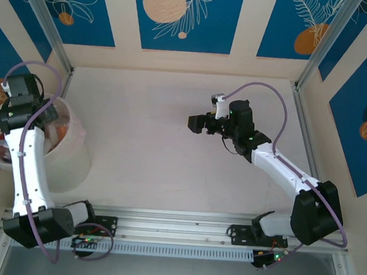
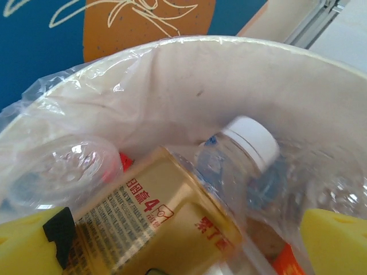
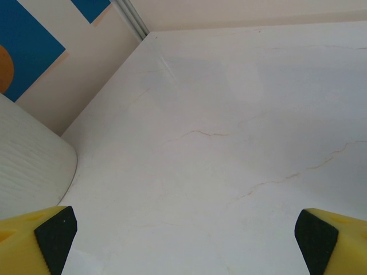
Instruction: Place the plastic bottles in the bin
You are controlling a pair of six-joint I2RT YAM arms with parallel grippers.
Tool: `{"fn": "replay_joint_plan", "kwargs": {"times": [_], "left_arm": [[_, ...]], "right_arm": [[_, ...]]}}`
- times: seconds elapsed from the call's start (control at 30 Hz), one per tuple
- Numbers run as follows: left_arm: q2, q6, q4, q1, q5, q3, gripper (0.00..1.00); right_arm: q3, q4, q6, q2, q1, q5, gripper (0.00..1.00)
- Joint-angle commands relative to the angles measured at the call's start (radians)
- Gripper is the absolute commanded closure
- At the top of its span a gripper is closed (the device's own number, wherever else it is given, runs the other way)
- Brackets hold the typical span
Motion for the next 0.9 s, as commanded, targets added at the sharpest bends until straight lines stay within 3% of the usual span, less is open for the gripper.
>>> {"fn": "replay_joint_plan", "kwargs": {"times": [0.0,0.33,0.43,0.6,0.77,0.87], "left_arm": [[-0.005,-0.066,-0.070,0.019,0.142,-0.065,0.00],[-0.058,-0.071,-0.077,0.007,0.248,0.168,0.00],[-0.080,-0.101,-0.051,-0.043,0.309,0.206,0.00],[-0.063,-0.116,-0.025,-0.298,0.194,0.265,0.00],[-0.047,-0.111,0.137,-0.549,0.237,0.215,0.00],[-0.042,-0.060,0.311,-0.689,0.333,0.129,0.00]], "right_arm": [[0.028,-0.012,-0.024,0.006,0.008,0.016,0.00],[0.018,0.000,-0.017,0.010,0.011,0.023,0.00],[0.012,0.007,-0.013,0.007,0.013,0.026,0.00],[0.000,0.008,-0.012,-0.011,0.013,0.044,0.00],[-0.026,0.008,-0.007,-0.044,0.008,0.096,0.00],[-0.051,0.008,0.009,-0.075,0.006,0.150,0.00]]}}
